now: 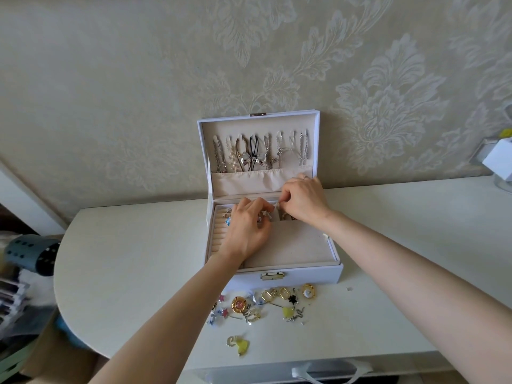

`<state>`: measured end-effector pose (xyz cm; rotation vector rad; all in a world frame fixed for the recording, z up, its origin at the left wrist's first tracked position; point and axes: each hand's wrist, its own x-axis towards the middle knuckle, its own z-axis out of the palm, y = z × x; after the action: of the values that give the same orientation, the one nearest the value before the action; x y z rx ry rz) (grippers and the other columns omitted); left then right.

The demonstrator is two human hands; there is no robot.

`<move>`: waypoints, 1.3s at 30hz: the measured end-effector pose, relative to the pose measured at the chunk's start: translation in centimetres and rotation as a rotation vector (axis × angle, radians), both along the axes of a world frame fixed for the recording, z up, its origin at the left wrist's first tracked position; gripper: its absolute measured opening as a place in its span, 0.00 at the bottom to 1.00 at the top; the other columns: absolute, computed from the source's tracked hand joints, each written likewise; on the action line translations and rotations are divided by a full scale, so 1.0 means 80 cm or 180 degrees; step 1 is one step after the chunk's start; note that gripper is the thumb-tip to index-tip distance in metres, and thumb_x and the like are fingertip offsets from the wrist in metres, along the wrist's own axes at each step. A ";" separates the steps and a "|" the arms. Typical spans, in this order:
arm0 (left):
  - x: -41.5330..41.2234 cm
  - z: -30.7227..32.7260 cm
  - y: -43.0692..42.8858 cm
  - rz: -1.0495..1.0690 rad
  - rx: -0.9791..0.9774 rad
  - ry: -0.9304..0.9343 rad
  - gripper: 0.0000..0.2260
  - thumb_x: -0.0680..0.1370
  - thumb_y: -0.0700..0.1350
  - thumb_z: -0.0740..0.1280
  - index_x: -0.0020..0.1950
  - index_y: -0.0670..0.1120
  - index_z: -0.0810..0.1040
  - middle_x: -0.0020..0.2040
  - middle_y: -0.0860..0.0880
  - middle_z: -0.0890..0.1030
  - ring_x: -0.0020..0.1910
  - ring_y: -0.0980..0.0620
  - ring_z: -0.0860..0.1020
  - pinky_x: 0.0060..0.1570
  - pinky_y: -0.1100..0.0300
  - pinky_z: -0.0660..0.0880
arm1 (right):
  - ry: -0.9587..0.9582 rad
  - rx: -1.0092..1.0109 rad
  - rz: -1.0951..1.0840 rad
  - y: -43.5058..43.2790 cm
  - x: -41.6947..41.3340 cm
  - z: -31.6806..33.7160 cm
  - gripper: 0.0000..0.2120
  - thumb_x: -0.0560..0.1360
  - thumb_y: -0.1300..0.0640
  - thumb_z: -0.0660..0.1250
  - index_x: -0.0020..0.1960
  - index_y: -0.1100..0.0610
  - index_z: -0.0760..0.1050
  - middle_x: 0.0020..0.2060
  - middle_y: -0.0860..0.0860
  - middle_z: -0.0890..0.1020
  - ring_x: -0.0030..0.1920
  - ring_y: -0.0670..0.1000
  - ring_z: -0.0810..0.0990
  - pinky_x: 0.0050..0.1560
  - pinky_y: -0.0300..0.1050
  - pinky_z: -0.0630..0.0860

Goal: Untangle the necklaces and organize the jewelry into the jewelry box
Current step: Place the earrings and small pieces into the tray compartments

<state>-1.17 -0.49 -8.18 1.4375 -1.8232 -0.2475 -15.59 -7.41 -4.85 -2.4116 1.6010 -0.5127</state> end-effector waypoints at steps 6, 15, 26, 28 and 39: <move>0.001 -0.001 -0.001 0.0016 0.0092 -0.0059 0.12 0.70 0.40 0.59 0.49 0.43 0.79 0.47 0.50 0.82 0.49 0.49 0.72 0.51 0.47 0.71 | -0.0260 0.0006 -0.0332 0.007 0.006 -0.006 0.06 0.69 0.60 0.68 0.39 0.51 0.82 0.48 0.48 0.82 0.58 0.56 0.74 0.56 0.46 0.65; 0.000 0.002 0.002 -0.0005 0.0157 -0.0121 0.12 0.70 0.40 0.59 0.49 0.43 0.79 0.47 0.49 0.82 0.50 0.47 0.72 0.51 0.50 0.69 | -0.0015 -0.0196 -0.0172 0.014 0.004 -0.001 0.07 0.72 0.56 0.66 0.41 0.51 0.84 0.47 0.49 0.81 0.56 0.55 0.73 0.49 0.43 0.59; 0.004 0.000 -0.005 0.0194 -0.0286 -0.0004 0.08 0.74 0.36 0.68 0.53 0.38 0.81 0.48 0.43 0.76 0.40 0.50 0.76 0.44 0.64 0.72 | -0.1002 -0.0124 0.0036 0.008 -0.018 0.001 0.10 0.73 0.60 0.65 0.47 0.49 0.84 0.40 0.48 0.79 0.43 0.49 0.75 0.48 0.44 0.70; 0.004 0.003 -0.004 0.0179 -0.0293 0.0064 0.09 0.75 0.36 0.68 0.55 0.38 0.80 0.47 0.42 0.75 0.39 0.51 0.76 0.43 0.67 0.70 | -0.1580 0.0198 0.0207 0.013 -0.017 0.005 0.14 0.70 0.67 0.66 0.48 0.50 0.82 0.38 0.47 0.77 0.37 0.45 0.72 0.45 0.45 0.73; 0.004 0.006 -0.003 0.0168 -0.0234 0.0312 0.03 0.75 0.39 0.69 0.44 0.39 0.76 0.40 0.47 0.78 0.37 0.49 0.75 0.37 0.62 0.71 | -0.1811 0.0158 0.0832 0.034 -0.009 -0.009 0.09 0.67 0.70 0.71 0.39 0.57 0.78 0.36 0.46 0.78 0.35 0.43 0.74 0.39 0.32 0.70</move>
<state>-0.88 -0.70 -7.69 1.3962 -1.6961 -0.2182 -16.33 -4.72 -5.53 -2.1209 1.0310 -0.9799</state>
